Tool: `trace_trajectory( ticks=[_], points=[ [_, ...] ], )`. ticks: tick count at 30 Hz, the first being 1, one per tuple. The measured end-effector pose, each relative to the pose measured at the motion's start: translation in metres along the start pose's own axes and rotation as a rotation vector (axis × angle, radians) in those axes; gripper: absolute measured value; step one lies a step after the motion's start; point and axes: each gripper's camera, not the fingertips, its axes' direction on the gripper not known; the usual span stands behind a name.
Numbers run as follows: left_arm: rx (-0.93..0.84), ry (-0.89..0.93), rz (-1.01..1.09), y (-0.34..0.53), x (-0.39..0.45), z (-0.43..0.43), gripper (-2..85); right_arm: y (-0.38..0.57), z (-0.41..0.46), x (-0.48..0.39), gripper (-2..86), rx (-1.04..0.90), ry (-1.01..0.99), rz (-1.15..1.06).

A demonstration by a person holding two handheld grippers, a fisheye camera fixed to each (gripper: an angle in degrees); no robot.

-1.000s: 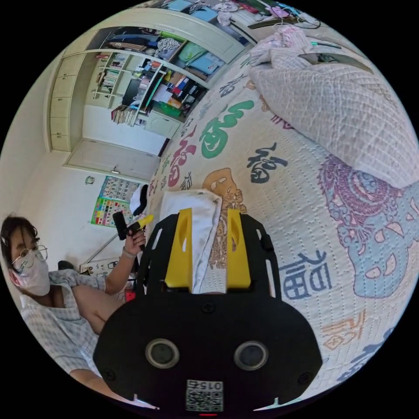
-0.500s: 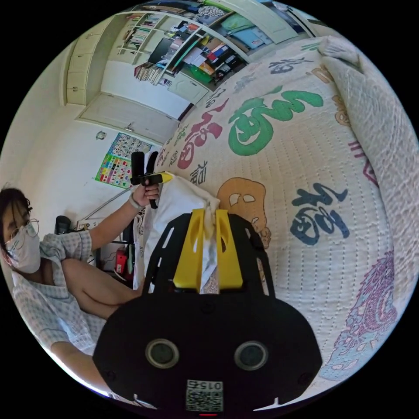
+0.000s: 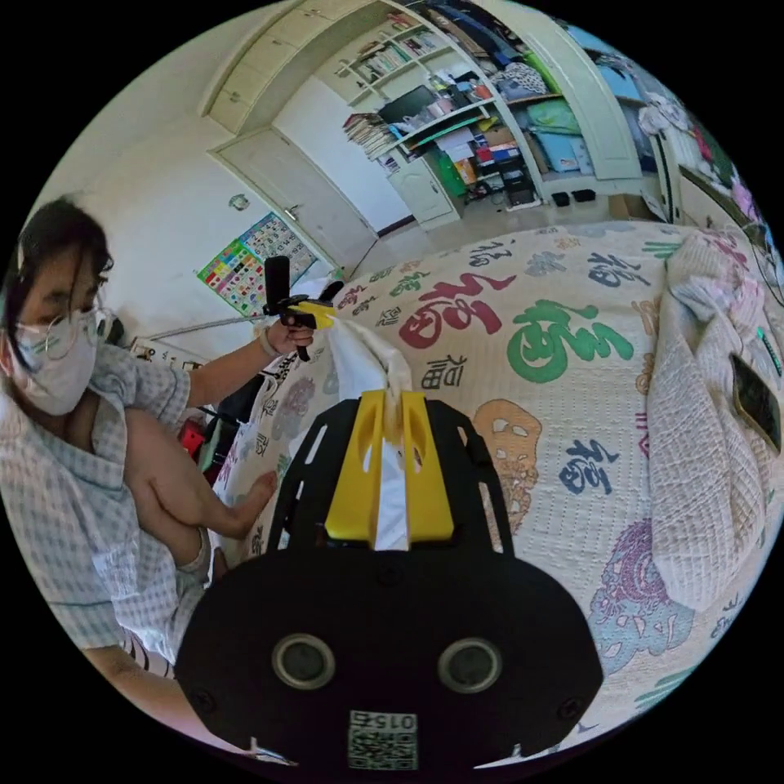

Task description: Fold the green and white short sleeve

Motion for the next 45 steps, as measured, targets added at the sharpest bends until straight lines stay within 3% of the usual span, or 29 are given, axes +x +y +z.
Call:
trace_trajectory(
  ticks=[5,10,14,19,23,27,29,35,41,45],
  points=[
    [-0.098,-0.031,0.182,0.069,0.105,-0.004,-0.2,0.061,0.025,-0.072,4.5,-0.131,0.000,-0.142],
    [-0.261,-0.054,0.095,0.151,0.151,0.043,0.0,0.122,0.101,-0.100,4.2,-0.384,0.118,-0.140],
    [-0.329,-0.123,0.053,0.181,0.168,0.072,0.4,0.145,0.134,-0.098,4.8,-0.471,0.137,-0.095],
    [-0.390,-0.126,0.027,0.183,0.196,0.068,3.5,0.152,0.124,-0.103,8.6,-0.431,0.151,-0.010],
    [-0.308,-0.192,0.100,0.163,0.228,0.060,7.3,0.147,0.131,-0.122,10.2,-0.364,0.220,-0.101],
    [-0.383,-0.215,0.176,0.156,0.248,0.117,7.2,0.148,0.195,-0.123,7.5,-0.457,0.197,-0.177],
    [-0.439,-0.193,0.158,0.166,0.249,0.139,5.7,0.156,0.214,-0.119,3.8,-0.473,0.287,-0.165],
    [-0.534,-0.279,0.048,0.197,0.274,0.159,0.9,0.174,0.232,-0.106,-0.5,-0.487,0.232,-0.111],
    [-0.598,-0.339,0.051,0.179,0.309,0.160,3.5,0.168,0.229,-0.084,0.4,-0.372,0.147,0.000],
    [-0.656,-0.507,0.143,0.147,0.350,0.152,6.6,0.168,0.203,-0.053,3.2,-0.175,0.064,0.158]
  ],
)
